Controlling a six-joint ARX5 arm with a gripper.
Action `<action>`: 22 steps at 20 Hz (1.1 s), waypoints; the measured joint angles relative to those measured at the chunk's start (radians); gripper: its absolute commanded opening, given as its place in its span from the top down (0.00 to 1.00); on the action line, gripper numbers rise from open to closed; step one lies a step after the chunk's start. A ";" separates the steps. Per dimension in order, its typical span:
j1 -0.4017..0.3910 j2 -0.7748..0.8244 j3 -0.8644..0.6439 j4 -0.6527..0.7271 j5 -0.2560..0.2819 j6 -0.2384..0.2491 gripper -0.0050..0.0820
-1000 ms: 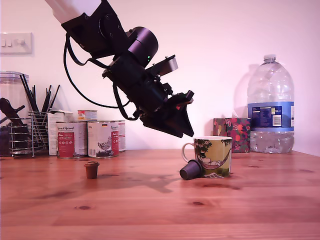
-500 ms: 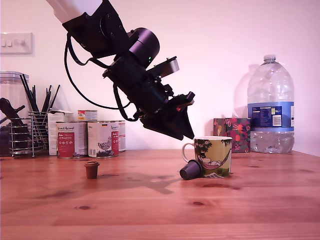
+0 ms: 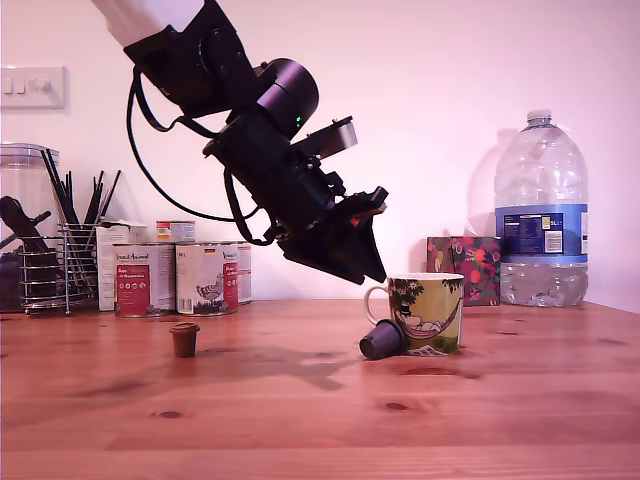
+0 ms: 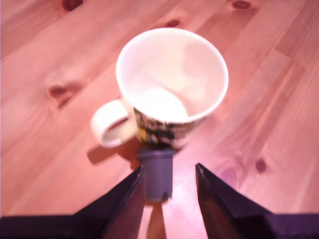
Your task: Pick up the coffee capsules from the table one by one and drop them inside the nearest coffee cup
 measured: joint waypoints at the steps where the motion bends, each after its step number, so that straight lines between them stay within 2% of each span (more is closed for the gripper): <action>1: 0.000 -0.026 -0.055 0.046 -0.002 0.000 0.63; 6: 0.000 -0.119 -0.291 0.312 -0.003 -0.001 0.63; 10: 0.000 -0.122 -0.423 0.483 -0.005 -0.035 0.63; 14: -0.002 -0.122 -0.443 0.552 -0.011 -0.047 0.63; 22: -0.027 -0.114 -0.420 0.589 -0.046 -0.061 0.62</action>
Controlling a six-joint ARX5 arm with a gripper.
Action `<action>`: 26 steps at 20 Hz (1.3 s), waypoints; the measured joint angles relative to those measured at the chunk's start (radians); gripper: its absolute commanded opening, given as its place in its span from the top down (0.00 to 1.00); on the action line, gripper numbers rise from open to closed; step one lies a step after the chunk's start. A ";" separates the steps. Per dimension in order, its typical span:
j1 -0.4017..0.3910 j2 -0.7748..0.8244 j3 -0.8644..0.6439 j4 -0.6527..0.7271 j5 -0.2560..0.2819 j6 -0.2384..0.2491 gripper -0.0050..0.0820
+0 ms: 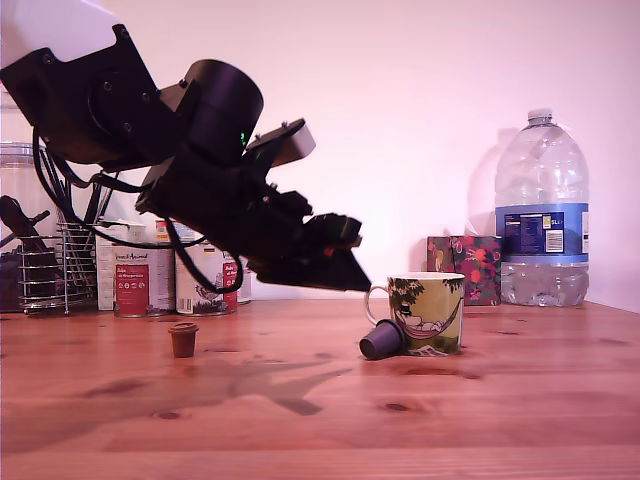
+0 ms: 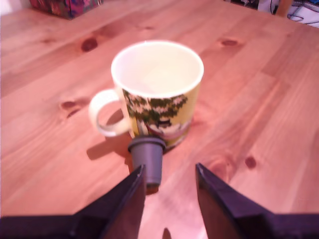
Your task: Pick up the coffee capsules from the table one by one and drop them inside the nearest coffee cup
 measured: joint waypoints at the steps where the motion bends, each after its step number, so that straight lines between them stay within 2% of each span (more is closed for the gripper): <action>1: 0.000 0.009 0.020 -0.002 -0.002 -0.006 0.60; 5: 0.000 0.051 0.105 -0.054 -0.009 -0.013 0.57; 7: -0.001 0.080 0.148 -0.109 -0.008 -0.014 0.47; 11: -0.008 0.130 0.210 -0.188 -0.009 -0.014 0.42; 13: -0.013 0.152 0.230 -0.228 -0.009 -0.014 0.32; 19: -0.027 0.236 0.323 -0.320 -0.039 -0.014 0.33; 24: -0.028 0.246 0.352 -0.343 -0.054 -0.014 0.34; 26: -0.027 0.261 0.367 -0.351 -0.055 -0.014 0.43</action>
